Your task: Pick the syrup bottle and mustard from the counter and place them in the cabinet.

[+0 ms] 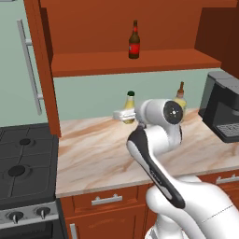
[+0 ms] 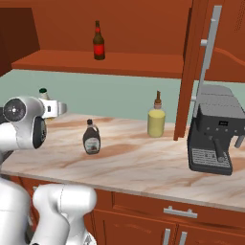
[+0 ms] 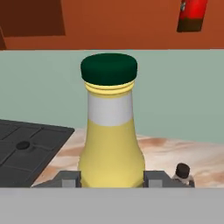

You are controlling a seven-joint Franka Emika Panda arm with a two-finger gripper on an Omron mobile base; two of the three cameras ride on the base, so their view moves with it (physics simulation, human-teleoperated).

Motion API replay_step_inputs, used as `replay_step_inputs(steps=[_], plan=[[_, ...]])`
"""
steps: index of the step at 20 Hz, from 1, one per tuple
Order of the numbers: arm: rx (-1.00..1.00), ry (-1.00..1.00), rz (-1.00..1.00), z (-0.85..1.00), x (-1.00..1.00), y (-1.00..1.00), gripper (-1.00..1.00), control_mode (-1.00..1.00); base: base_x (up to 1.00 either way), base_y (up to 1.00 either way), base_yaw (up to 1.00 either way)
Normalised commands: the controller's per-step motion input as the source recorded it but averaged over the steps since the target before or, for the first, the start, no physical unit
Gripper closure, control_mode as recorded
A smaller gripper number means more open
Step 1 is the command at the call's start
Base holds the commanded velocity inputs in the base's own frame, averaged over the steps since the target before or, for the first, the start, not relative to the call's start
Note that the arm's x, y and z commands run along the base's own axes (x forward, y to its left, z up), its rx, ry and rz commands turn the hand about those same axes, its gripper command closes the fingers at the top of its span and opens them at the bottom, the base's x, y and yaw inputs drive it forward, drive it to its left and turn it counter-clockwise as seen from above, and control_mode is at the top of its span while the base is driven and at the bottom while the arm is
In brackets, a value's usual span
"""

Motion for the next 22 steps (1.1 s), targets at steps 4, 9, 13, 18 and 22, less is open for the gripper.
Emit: replay_step_inputs(steps=[4, 9, 13, 18, 22], plan=[[0.01, -0.12, 0.02, 1.0, -0.16, 0.0, 1.0, -1.0, 0.0, 0.0, 0.0], [-0.01, -0.03, 0.04, 1.0, -0.4, 0.0, 1.0, -1.0, 0.0, 0.0, 0.0], [-0.02, -0.01, 0.04, 0.94, -0.35, 0.01, 1.0, -1.0, 0.0, 0.0, 0.0], [0.0, -0.1, 0.02, 0.56, -0.07, 0.01, 1.0, -1.0, 0.0, 0.0, 0.0], [0.0, -0.05, 0.0, 0.06, 0.13, 0.0, 1.0, -1.0, 0.0, 0.0, 0.0]])
